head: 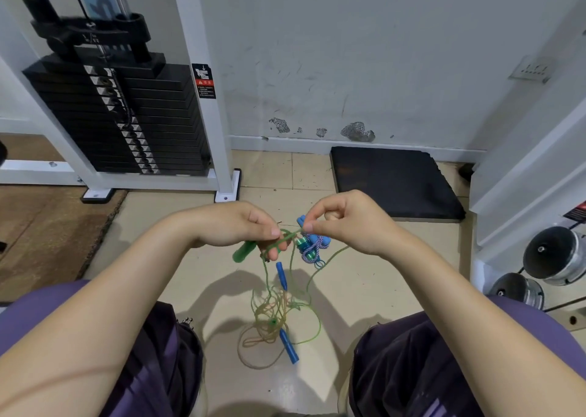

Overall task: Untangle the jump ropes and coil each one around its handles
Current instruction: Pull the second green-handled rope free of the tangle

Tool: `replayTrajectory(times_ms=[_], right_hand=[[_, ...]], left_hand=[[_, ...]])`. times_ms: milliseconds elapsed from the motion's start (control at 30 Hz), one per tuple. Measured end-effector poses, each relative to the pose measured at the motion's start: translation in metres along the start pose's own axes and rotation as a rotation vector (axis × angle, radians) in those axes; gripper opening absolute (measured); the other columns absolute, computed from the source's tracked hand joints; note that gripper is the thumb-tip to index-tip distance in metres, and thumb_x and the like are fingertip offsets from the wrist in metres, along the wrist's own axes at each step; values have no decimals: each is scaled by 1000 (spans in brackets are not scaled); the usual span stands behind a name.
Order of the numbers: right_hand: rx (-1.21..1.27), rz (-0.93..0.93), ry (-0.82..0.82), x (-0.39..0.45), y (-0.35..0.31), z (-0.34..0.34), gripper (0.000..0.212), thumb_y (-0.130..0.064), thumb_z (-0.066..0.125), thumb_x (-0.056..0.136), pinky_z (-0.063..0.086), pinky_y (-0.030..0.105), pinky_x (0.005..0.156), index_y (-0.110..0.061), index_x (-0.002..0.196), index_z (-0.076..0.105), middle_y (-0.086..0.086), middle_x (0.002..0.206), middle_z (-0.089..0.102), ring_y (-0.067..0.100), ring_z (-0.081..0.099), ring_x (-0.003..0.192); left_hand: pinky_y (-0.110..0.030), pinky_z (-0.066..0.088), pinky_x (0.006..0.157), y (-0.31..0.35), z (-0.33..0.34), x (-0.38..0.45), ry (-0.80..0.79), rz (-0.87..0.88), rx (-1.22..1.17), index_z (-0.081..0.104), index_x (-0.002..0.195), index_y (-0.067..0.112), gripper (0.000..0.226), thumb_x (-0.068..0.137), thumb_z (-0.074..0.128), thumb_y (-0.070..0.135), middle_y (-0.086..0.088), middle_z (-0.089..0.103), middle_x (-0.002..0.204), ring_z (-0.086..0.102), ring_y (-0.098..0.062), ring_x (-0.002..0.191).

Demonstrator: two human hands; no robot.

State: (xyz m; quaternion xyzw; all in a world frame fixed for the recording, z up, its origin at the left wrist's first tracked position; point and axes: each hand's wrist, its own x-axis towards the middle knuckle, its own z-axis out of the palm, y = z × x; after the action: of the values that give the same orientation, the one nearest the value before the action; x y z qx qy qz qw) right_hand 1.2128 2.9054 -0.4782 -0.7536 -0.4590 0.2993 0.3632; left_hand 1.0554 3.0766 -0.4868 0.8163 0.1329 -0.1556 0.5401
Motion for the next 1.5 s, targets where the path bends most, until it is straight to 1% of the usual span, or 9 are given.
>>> replayTrajectory(times_ms=[133, 333, 533, 633, 733, 933, 1067, 1367, 1500], right_hand=[[145, -28, 152, 1, 4, -2, 9, -11, 67, 89, 38, 21, 52, -12, 80, 67, -5, 52, 49, 9, 41, 46], [424, -17, -28, 0, 0, 6, 25, -1, 72, 83, 45, 24, 56, -8, 97, 52, 8, 70, 59, 15, 53, 54], [108, -29, -54, 1, -4, 5, 10, -8, 75, 84, 32, 11, 46, -3, 88, 68, 1, 52, 28, 3, 34, 37], [213, -45, 64, 1, 0, 2, 5, -12, 71, 88, 26, 21, 47, -10, 84, 68, -2, 48, 30, 12, 25, 44], [407, -82, 175, 3, 3, -3, 7, -8, 64, 92, 37, 22, 48, -11, 86, 62, 9, 56, 43, 19, 39, 49], [421, -33, 65, 1, 3, -1, 19, -5, 70, 87, 49, 25, 62, -5, 102, 59, 8, 73, 62, 23, 57, 60], [372, -24, -18, 1, 2, 9, 21, -5, 77, 80, 45, 21, 53, -7, 93, 59, 3, 65, 59, 11, 58, 49], [-163, -54, -40, 0, -3, 7, 6, -24, 79, 80, 34, 21, 48, -22, 82, 75, -9, 45, 44, 5, 38, 42], [94, -100, 63, 0, -3, 5, 2, -14, 74, 85, 29, 16, 47, -11, 85, 74, -10, 47, 45, 4, 35, 42]], left_hand=[[-30, 46, 89, -10, -2, 6, 24, -20, 2, 68, 93, 7, 30, 104, 47, 25, -10, 75, 94, 68, -14, 89], [-30, 43, 59, -3, 9, 14, 159, 111, -279, 63, 85, 11, 26, 101, 50, 26, -2, 43, 52, 40, -18, 48], [-17, 48, 64, 3, 7, 10, 142, 142, -201, 70, 96, 6, 27, 103, 47, 17, -10, 72, 78, 64, -18, 71], [-19, 49, 80, -3, 3, 8, 45, 73, -114, 72, 101, 9, 28, 103, 48, 22, -7, 76, 95, 66, -9, 85], [-31, 47, 89, -14, 3, 12, -17, -13, 10, 69, 102, 7, 30, 104, 45, 24, -9, 75, 102, 66, -8, 90], [-29, 45, 69, -13, 6, 14, 172, 12, 4, 62, 85, 13, 29, 105, 46, 25, -1, 55, 57, 53, -17, 58], [-22, 42, 54, -2, 14, 14, 213, 120, -226, 65, 91, 9, 24, 103, 48, 23, 3, 35, 52, 32, -13, 49], [-16, 48, 76, -5, 6, 10, 77, 116, -143, 70, 103, -1, 30, 102, 48, 19, -4, 76, 90, 66, -9, 84], [-16, 49, 77, -6, 3, 9, 88, 98, -161, 70, 106, 3, 29, 103, 47, 19, -3, 76, 93, 68, -9, 89]])
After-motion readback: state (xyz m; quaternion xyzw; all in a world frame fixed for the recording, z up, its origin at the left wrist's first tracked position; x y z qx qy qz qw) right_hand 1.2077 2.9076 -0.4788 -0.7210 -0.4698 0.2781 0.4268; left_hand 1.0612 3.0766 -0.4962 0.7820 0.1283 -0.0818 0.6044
